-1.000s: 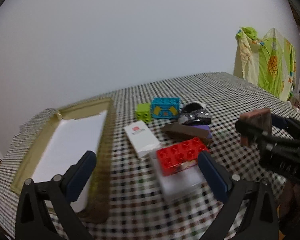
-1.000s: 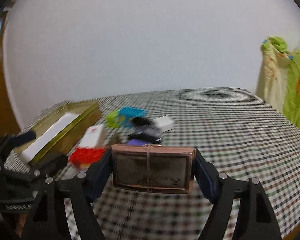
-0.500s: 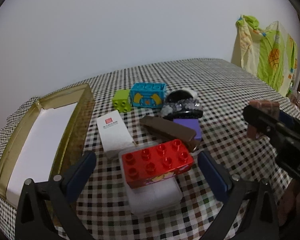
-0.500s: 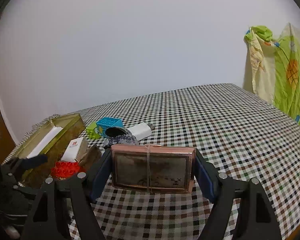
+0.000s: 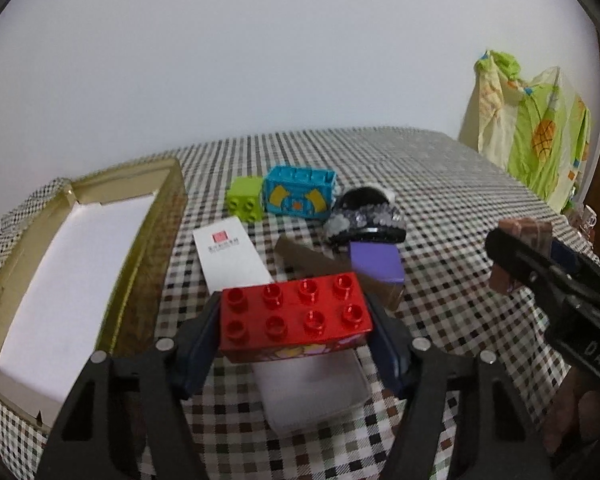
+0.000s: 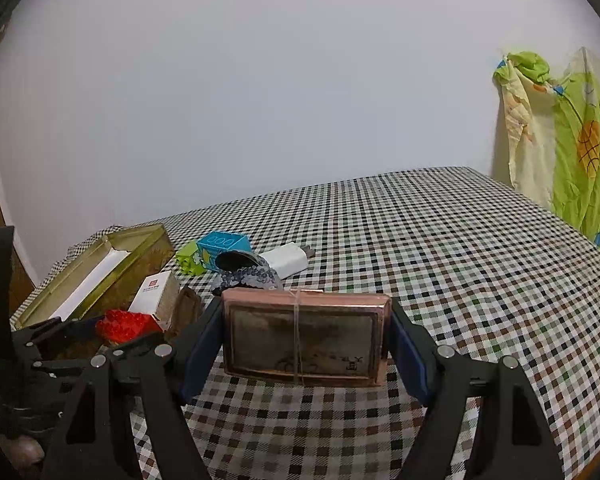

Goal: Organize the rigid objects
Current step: 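Grasp the red Lego brick with the left tool and lift it, then carry the red brick and the photo frame toward the gold tin tray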

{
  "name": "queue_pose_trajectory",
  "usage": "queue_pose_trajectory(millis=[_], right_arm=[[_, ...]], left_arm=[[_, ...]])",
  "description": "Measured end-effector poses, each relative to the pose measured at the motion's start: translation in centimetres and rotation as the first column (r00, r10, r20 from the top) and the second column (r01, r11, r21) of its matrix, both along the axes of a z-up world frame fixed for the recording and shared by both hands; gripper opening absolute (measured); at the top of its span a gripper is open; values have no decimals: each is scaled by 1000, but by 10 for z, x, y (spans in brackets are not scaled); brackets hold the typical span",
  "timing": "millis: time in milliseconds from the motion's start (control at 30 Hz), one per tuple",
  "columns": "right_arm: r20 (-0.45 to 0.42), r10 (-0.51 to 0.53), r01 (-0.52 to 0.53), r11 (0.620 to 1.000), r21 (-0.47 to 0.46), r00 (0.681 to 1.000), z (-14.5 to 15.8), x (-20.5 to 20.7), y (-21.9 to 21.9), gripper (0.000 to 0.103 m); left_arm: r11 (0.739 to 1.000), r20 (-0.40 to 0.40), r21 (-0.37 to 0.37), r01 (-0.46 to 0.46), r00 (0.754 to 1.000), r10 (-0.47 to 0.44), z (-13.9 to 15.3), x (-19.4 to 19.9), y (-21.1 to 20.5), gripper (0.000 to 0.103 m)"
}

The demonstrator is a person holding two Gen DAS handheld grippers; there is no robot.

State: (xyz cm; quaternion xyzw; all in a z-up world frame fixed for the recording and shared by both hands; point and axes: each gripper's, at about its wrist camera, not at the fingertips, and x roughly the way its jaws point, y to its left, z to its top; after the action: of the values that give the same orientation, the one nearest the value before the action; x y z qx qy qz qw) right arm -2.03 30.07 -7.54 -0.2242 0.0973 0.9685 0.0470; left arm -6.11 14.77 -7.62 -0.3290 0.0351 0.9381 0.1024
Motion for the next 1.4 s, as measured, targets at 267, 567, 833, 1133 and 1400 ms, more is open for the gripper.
queue_pose_trajectory(millis=[267,567,833,1133,1400], right_arm=[[-31,10,-9,999,37,999,2,4,-5,78],[-39,7,-4,997,82,999,3,4,-11,78],[-46,40,-37,998,54,998,2,1,-15,78],[-53,53,-48,995,82,997,3,0,-32,78],[-40,90,-85,991,106,995,1,-6,-46,78]], left_arm=[[1000,-89,11,-26,996,27,8,8,-7,67],[999,-197,28,-42,979,47,15,23,-12,67],[998,-242,38,-58,968,65,17,27,-21,67],[996,-307,48,-77,948,88,21,38,-32,67],[995,-332,49,-84,938,96,20,44,-40,67]])
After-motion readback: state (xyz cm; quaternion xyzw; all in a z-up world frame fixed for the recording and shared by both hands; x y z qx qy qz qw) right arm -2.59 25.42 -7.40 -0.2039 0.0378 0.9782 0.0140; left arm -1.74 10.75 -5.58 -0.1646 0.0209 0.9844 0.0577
